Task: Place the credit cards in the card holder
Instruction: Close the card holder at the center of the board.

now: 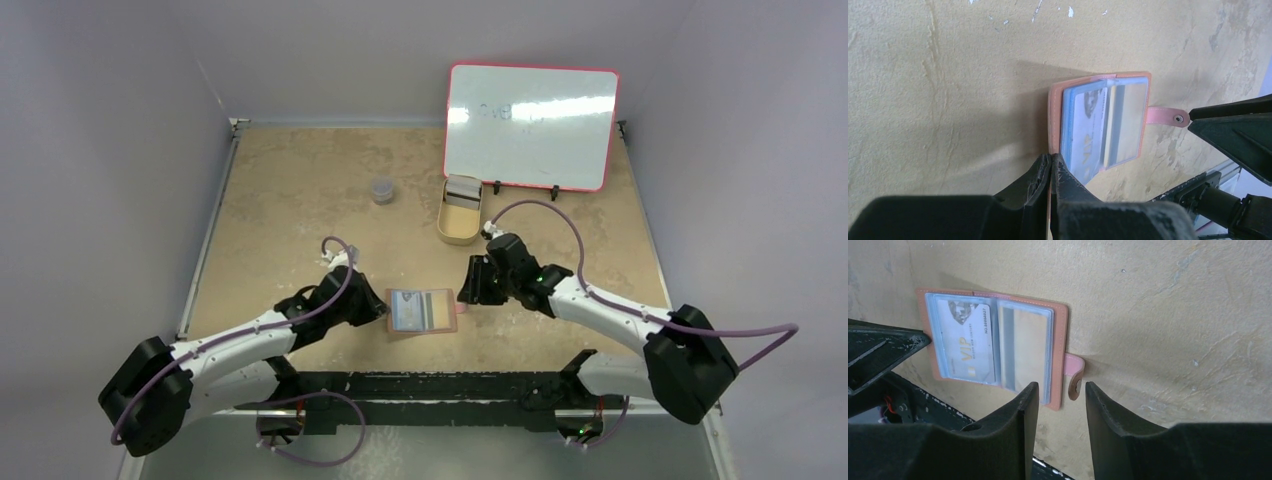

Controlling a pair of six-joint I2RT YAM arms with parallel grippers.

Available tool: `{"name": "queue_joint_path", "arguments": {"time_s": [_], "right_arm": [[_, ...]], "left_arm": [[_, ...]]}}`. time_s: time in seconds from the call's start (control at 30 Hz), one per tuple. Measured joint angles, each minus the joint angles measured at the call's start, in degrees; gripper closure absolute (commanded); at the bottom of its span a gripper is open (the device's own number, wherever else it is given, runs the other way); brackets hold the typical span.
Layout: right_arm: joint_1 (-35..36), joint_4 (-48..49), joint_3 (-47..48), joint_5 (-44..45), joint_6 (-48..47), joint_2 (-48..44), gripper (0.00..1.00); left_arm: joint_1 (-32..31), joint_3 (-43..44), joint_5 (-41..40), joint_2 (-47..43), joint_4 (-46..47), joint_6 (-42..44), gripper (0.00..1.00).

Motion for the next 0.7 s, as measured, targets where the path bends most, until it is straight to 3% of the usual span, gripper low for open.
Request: {"name": "queue_joint_path", "arguments": {"time_s": [0.13,0.4,0.57,0.7], "right_arm": [[0.0,3.04,-1.9,-0.46,0.02,0.37,0.64],[0.0,5.86,-4.04,-1.51,0.24,2.32,0.84],[0.0,6.54,-4.28,-1.51,0.37,2.01,0.89],[0.0,6.88,-4.83,-1.51,0.46,1.03,0.99]], "left_arm": [[0.0,0.0,-0.72,-0.31,-0.46,0.0,1.0],[0.0,0.17,-1.09,-0.31,-1.22,0.04,1.0],[0.0,0.33,-1.07,-0.28,-1.22,0.02,1.0],[0.0,0.33,-1.05,-0.33,-1.2,-0.02,1.0]]}}
